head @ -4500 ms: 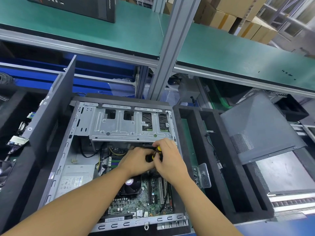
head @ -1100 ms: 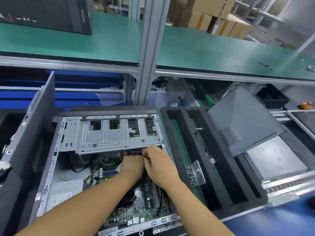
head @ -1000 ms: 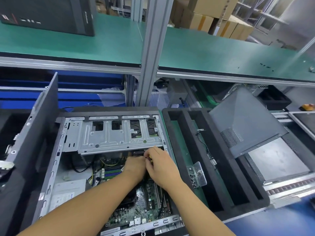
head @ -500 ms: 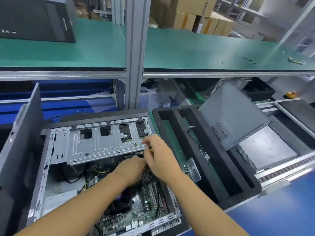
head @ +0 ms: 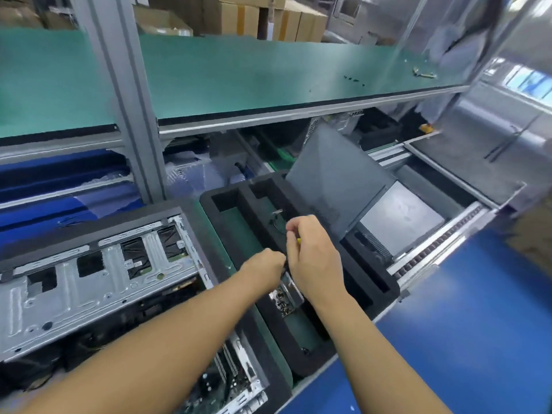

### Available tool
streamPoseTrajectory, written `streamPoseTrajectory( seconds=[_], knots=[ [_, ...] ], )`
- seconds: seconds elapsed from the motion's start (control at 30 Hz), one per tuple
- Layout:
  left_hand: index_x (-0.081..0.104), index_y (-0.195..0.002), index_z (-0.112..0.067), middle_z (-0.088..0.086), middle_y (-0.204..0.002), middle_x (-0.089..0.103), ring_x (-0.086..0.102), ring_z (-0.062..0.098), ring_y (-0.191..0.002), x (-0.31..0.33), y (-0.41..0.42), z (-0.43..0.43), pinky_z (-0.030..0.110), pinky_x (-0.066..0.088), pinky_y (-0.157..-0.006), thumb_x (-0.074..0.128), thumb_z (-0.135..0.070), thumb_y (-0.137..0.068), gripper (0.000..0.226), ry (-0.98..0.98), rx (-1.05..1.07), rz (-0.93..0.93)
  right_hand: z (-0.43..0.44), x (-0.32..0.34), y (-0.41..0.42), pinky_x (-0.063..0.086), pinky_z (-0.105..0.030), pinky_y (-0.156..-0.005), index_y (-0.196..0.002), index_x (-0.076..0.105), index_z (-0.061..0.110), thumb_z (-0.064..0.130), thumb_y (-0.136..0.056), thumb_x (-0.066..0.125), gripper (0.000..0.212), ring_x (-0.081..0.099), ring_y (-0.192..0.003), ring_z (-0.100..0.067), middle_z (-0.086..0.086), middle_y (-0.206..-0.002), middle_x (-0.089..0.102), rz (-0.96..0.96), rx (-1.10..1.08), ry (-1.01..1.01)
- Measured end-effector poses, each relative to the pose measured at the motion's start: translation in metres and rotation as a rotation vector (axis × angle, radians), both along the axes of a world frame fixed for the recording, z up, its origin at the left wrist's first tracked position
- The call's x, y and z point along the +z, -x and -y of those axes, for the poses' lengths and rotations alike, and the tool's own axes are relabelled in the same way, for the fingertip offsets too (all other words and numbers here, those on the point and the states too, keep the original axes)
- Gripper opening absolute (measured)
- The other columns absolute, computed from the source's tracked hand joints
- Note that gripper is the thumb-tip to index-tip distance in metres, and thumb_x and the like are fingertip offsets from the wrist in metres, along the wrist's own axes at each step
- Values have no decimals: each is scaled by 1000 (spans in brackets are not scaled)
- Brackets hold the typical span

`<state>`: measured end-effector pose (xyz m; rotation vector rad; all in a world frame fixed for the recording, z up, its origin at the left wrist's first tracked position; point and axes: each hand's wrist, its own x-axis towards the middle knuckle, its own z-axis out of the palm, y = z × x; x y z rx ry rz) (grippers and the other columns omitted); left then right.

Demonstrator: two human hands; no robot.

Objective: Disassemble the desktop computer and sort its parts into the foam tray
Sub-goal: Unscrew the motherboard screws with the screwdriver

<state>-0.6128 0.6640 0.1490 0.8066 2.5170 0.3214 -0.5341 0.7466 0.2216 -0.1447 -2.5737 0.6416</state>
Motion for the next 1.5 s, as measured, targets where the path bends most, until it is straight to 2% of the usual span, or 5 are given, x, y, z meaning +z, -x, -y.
streamPoseTrajectory(
  seconds=[0.2, 0.53, 1.03, 1.1, 1.5],
  knots=[
    [58, -125, -9, 12, -125, 58, 61, 34, -116, -70, 5, -48, 42, 52, -88, 50, 3, -88, 39, 203, -32, 1, -67, -44, -23, 48, -34, -69, -103, 58, 23, 25, -100, 49, 9, 54, -92, -14, 9, -100, 56, 223, -115, -50],
    [54, -135, -13, 0, -128, 61, 62, 23, -113, -128, 7, -83, 31, 46, -75, 56, -2, -88, 49, 525, -183, -64, -101, -86, -24, 48, -31, -65, -98, 54, 28, 28, -99, 49, 6, 52, -86, -8, 13, -96, 53, 332, -153, 66],
    [45, -143, -22, 0, -152, 41, 32, 26, -143, -57, -8, -60, 53, 15, -118, 40, -38, -100, 46, 729, -393, 302, -76, -68, -10, 48, -32, -73, -98, 57, 25, 23, -98, 54, 4, 52, -84, -10, 12, -95, 55, 344, -1, 108],
    [52, -129, -14, 3, -139, 52, 52, 27, -122, -43, -6, -50, 46, 37, -108, 51, -38, -98, 39, 848, -889, 138, -58, -54, -4, 45, -25, -74, -99, 58, 24, 21, -96, 57, 4, 53, -85, -7, 12, -95, 58, 277, 38, 138],
    [55, -67, -28, -18, -60, 49, 52, 11, -69, 60, 5, 93, 21, 38, -57, 51, -2, -82, 30, -194, -46, 70, 60, 27, 13, 38, -12, -74, -101, 56, 19, 11, -96, 51, 11, 54, -83, -8, 6, -94, 57, -89, 267, 314]
  ],
)
